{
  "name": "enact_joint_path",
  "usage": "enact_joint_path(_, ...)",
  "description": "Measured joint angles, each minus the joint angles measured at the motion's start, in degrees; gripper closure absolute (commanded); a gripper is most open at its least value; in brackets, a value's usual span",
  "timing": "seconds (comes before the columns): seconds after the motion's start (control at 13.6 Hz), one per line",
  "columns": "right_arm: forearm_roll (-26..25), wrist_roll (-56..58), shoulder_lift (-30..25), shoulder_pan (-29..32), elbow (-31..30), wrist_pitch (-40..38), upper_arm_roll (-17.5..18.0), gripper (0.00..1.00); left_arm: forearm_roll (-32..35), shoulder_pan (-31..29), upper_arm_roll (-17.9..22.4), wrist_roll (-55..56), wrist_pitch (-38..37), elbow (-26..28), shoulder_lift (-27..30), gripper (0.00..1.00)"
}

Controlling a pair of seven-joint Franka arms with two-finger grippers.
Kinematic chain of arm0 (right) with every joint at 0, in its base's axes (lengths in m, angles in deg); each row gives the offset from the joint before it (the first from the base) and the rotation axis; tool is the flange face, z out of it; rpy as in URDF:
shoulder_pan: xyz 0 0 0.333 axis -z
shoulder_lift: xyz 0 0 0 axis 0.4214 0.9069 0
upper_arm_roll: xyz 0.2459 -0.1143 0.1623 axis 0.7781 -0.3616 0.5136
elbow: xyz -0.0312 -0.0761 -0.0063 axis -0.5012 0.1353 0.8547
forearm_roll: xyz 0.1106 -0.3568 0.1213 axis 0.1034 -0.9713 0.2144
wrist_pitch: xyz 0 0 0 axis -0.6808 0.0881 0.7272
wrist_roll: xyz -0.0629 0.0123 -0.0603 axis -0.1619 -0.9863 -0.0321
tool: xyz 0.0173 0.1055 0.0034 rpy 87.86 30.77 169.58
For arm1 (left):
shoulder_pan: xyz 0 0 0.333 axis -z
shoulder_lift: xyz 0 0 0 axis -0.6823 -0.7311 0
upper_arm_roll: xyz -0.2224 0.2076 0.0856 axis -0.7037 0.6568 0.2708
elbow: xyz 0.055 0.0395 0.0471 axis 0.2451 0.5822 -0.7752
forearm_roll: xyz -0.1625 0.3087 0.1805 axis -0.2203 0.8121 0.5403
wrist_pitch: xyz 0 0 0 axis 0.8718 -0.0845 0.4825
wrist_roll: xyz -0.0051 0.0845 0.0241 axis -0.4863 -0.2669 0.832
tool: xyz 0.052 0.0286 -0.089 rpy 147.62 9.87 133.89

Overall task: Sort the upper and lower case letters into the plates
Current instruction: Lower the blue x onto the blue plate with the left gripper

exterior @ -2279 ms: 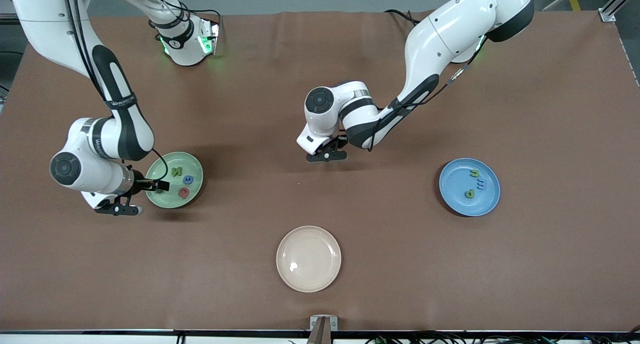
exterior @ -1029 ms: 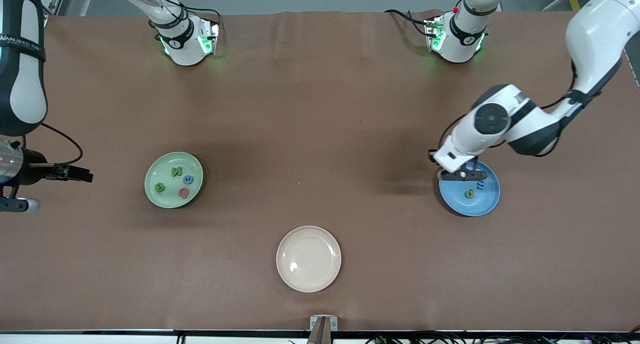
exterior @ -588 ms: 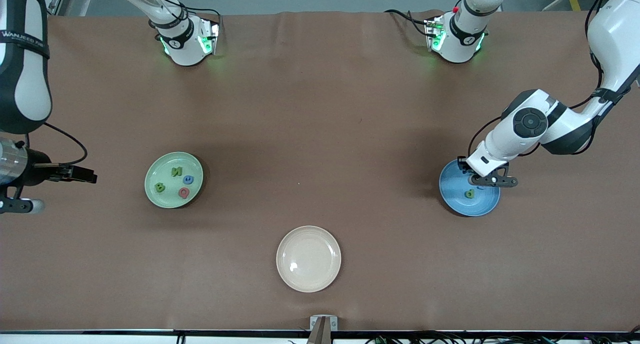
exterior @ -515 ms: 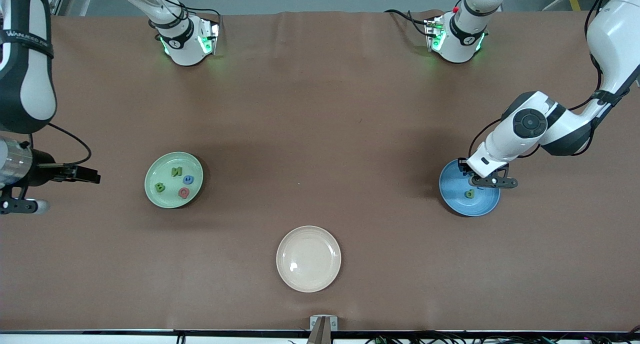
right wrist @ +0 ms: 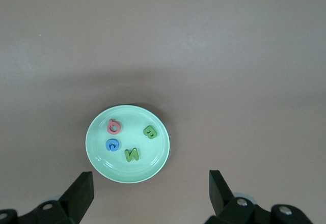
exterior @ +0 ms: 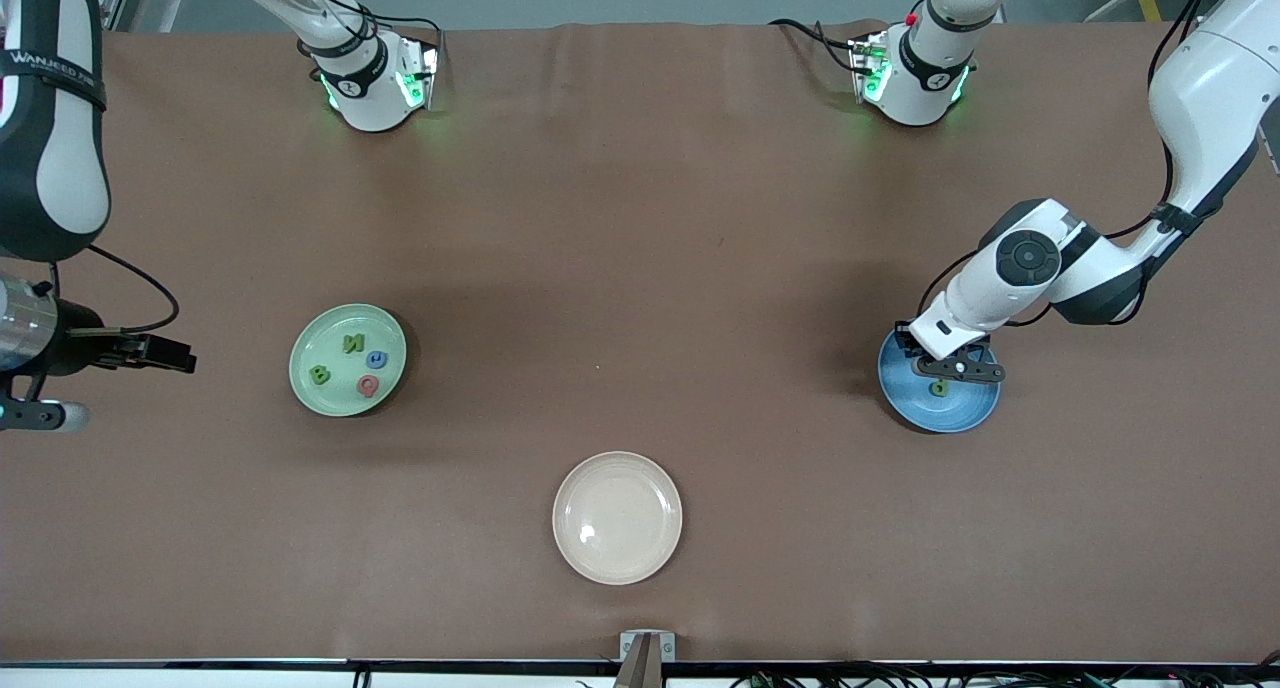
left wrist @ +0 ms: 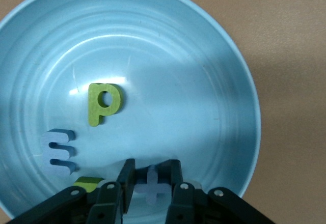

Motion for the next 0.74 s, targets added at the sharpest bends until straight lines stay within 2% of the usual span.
enact_joint_path(0.15,0.0,0.0,0.0,0.1,0.7,0.0,-0.1,0.0,0.0,0.0,0.0,0.0,0.0,0.0,0.0,0.0)
enact_joint_path(0.44,0.0,0.0,0.0,0.5,1.3,-0.1,-0.2,0.0,0.0,-0.3,-0.4,0.0,0.0,-0.7,0.2,0.0)
enact_joint_path(0.74,0.0,0.0,-0.1,0.8,1.5,-4.9,-0.3,0.0,-2.8,-4.1,-6.9,0.3,-3.8,-2.2,0.6,0.0)
